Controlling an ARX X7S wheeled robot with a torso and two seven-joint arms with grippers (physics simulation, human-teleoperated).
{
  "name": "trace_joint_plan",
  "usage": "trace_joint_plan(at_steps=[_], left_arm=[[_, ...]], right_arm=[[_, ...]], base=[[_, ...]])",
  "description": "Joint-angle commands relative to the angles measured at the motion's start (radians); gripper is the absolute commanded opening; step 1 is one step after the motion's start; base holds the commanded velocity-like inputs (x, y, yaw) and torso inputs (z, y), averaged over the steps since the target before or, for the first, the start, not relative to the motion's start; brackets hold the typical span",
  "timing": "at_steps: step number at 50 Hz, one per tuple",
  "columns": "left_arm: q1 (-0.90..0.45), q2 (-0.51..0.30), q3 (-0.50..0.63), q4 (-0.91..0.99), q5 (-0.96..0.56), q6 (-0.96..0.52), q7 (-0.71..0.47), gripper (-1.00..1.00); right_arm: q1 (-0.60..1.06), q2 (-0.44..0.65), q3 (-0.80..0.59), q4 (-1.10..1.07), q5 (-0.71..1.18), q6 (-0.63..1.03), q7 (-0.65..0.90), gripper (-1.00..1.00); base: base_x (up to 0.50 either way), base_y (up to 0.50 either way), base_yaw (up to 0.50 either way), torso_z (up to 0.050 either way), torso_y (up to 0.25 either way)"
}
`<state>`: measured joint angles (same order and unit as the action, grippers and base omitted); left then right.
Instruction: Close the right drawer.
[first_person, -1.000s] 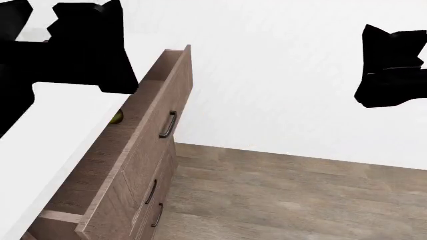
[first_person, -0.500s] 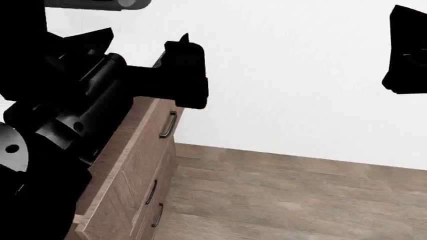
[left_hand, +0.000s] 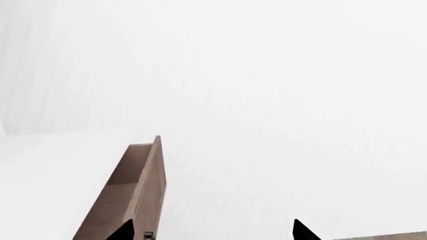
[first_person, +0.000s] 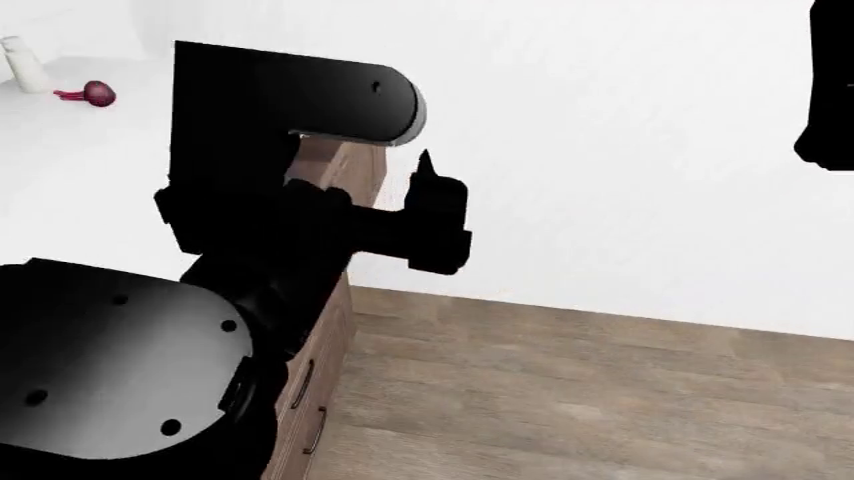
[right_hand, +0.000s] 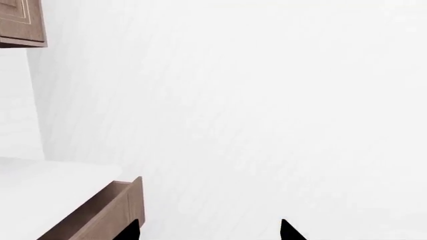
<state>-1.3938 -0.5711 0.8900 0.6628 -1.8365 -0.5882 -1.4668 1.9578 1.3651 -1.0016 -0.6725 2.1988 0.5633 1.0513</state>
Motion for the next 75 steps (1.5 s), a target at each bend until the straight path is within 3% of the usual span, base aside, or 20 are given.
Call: trace_joint_plan(at_steps=[1,35,75], left_arm=[[0.045,0.039,0.047,-0.025,0.081,-0.007,0.022,1.00],[0.152,0.137,0.144,-0.174,0.283,0.008,0.142,1.00],[0.292,0.191,0.229,-0.400,0.450,0.076,0.302,1.00]], right_arm=[[-0.008,0.003,0.006,0.000,0.001,-0.003,-0.002,1.00],[-0.034,-0.009,0.019,-0.004,-0.005,-0.011,-0.004,1.00],[-0.052,-0.023,0.039,-0.004,-0.005,-0.012,-0.004,1.00]], base=[[0.00,0.00,0.00,0.000,0.000],[0.00,0.00,0.00,0.000,0.000],[0.00,0.00,0.00,0.000,0.000]])
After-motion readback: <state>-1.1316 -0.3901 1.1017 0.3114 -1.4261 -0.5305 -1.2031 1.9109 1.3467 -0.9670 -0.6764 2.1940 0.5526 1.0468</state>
